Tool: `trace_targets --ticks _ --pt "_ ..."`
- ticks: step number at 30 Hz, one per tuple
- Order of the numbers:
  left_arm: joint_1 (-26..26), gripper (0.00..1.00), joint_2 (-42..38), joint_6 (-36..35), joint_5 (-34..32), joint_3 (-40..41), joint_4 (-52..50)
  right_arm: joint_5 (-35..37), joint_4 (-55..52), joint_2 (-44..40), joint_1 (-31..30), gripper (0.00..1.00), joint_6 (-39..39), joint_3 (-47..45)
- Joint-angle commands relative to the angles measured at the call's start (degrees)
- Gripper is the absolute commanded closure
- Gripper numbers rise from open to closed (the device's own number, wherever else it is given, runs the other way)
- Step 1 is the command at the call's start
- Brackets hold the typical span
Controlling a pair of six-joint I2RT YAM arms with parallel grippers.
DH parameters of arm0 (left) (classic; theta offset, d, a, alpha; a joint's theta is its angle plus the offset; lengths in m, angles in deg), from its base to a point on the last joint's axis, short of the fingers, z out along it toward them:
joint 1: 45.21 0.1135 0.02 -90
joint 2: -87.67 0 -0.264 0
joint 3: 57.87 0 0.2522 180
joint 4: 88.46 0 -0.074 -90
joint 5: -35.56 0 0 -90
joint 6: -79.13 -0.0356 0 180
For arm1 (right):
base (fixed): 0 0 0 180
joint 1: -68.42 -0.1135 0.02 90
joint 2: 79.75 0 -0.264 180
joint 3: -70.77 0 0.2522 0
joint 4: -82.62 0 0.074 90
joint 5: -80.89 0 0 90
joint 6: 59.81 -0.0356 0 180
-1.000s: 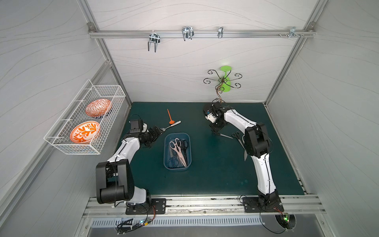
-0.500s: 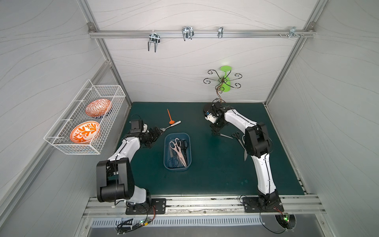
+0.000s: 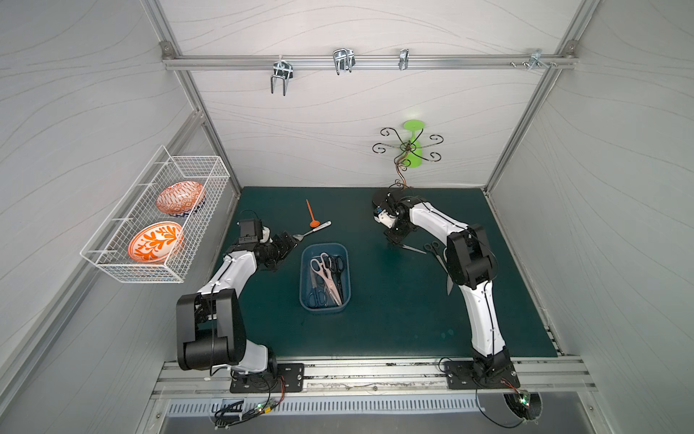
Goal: Put the scissors into the storage box
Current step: Pick up the scissors from the center of the board.
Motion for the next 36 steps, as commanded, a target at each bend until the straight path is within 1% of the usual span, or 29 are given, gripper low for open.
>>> trace_targets --ticks 1,14,24,26,27,34,36 --pt "-0.18 0.09 0.30 -1.09 -0.82 -1.24 0.48 -0.40 -0.19 1.81 -0.40 0.70 0.98 0.26" --pt "-0.18 0.09 0.56 -1.09 -0.85 -1.23 0.31 -1.84 0.11 4.08 -0.40 0.70 0.00 -0.33" --pt "-0.19 0.09 0.99 -0.92 -0.68 -1.32 0.55 0.66 -0.12 3.84 -1.10 0.72 -0.55 -3.06" --pt "-0.18 0.09 1.00 -0.85 -0.59 -1.27 0.61 1.18 -0.34 4.11 -1.28 0.75 -0.68 -3.20" --pt "-0.18 0.09 0.92 -0.88 -0.54 -1.27 0.60 1.47 -0.33 4.18 -1.45 0.78 -0.67 -3.25" --pt "-0.18 0.09 0.99 -0.83 -0.58 -1.28 0.58 2.71 -0.58 4.74 -1.63 0.86 -0.77 -3.12" --pt "-0.15 0.09 1.00 -0.83 -0.57 -1.27 0.55 2.80 -0.46 4.72 -1.63 0.92 -0.94 -3.17"
